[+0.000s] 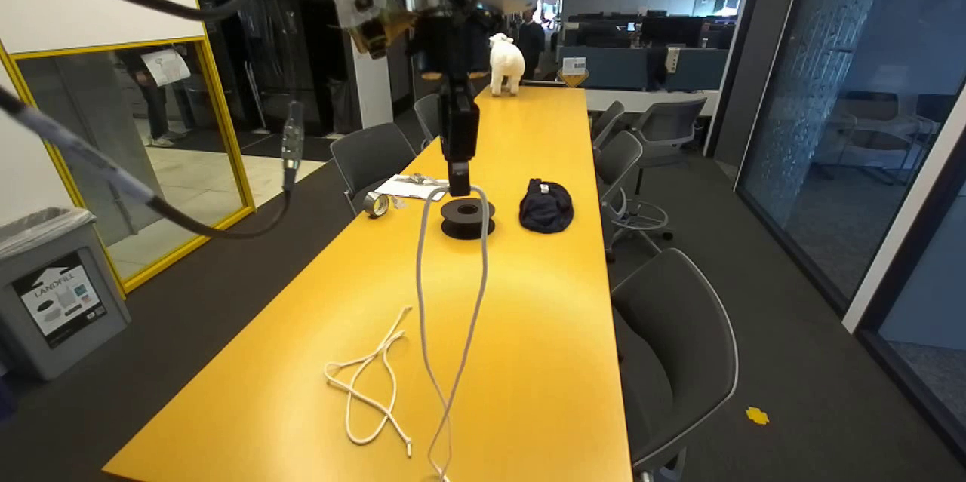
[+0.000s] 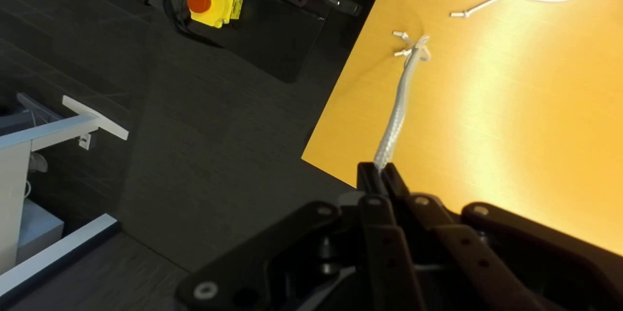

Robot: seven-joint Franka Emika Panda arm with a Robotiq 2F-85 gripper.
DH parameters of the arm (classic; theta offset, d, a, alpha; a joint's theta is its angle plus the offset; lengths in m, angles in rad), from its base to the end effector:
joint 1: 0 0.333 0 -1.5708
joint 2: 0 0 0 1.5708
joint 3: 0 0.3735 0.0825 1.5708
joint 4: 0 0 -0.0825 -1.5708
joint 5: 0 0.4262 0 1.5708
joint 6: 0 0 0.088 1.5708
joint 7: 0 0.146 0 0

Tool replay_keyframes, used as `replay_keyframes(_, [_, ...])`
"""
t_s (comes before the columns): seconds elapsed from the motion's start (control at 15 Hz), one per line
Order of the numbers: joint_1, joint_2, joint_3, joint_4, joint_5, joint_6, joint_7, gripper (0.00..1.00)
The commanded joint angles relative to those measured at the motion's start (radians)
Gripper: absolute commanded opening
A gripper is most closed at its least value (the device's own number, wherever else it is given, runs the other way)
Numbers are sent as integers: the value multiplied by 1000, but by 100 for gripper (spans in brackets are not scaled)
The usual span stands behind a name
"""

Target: Untangle the ropes on the table.

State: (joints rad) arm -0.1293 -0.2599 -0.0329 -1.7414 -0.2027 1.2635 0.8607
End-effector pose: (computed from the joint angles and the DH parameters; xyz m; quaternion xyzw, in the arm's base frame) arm 0.4433 -0.1088 0.6768 0.8535 -0.5007 -0.0693 0.1264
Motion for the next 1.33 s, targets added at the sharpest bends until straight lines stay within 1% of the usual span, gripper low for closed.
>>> replay_keyframes(0.0, [8, 130, -14, 35, 19, 90, -80, 1])
replay_keyframes(0.2, [8, 260, -21, 77, 9, 160, -125, 1])
replay_keyframes(0.47, [10, 435, -41, 187, -7, 212, -166, 1])
replay_keyframes(0.73, [12, 622, -69, 363, -1, 230, -198, 1])
replay_keyframes(0.8, [-10, 675, -50, 416, -4, 233, -195, 1])
replay_keyframes(0.87, [-12, 718, -51, 461, -3, 231, -196, 1])
replay_keyframes(0.93, [13, 773, -84, 513, 5, 231, -194, 1])
replay_keyframes(1.27, [18, 996, -99, 732, 33, 201, -193, 1])
